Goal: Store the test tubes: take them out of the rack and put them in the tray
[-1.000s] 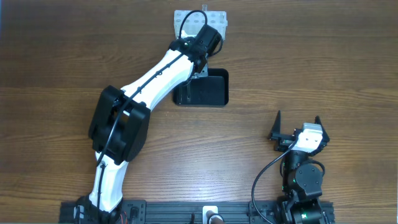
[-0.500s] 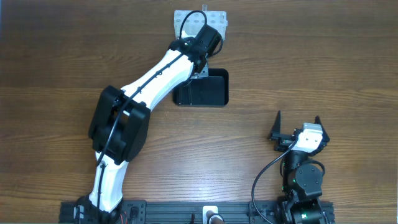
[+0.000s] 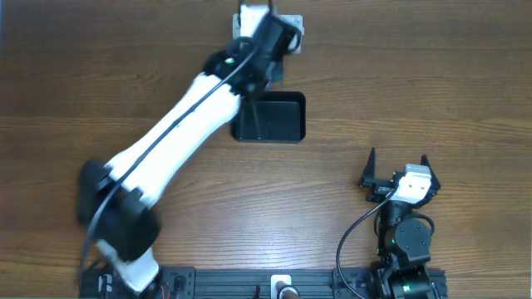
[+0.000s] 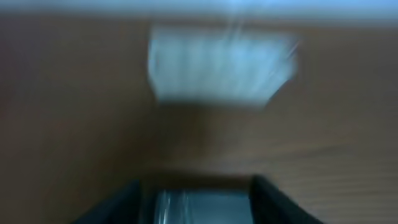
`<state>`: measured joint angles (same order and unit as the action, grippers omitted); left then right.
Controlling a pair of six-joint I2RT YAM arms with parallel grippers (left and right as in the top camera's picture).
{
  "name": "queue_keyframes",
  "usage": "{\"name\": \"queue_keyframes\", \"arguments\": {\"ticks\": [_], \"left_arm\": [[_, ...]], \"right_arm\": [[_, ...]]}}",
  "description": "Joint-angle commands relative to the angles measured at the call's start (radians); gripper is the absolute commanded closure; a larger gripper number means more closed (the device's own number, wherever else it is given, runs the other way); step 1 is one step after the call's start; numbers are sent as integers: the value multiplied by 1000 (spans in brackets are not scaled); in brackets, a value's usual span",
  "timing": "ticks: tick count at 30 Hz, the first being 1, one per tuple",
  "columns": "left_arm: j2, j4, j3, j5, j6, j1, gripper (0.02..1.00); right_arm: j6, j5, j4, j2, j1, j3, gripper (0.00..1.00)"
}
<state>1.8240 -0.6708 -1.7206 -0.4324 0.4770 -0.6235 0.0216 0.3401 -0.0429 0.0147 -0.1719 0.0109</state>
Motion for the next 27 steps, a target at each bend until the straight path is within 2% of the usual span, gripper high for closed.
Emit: {"name": "queue_keyframes", "arguments": {"ticks": [1,3,8,11,13,19,27], "left_arm": [[-258,126,134,-53,-117,51,286],[-352,207,221,-18,-159,90,255],[-659,449,547,239,-270,290,169],[-837,576,750,352,-333,403,130],[-943,621,865,380,-370,448,97],[-1234,637,1142,380,-411,510,20],[-1518,740,1445,438,-410,539,18]], "right_arm": [[-9,2,-2,-10,-5,-6,9],[-9,2,-2,-10,-5,-6,9],[-9,2,-2,-10,-5,-6,9],[-9,2,-2,-10,-5,-6,7],[-9,2,-2,-10,-5,-6,7],[-9,2,-2,-10,-5,-6,7],[-9,2,-2,-10,-5,-6,7]]}}
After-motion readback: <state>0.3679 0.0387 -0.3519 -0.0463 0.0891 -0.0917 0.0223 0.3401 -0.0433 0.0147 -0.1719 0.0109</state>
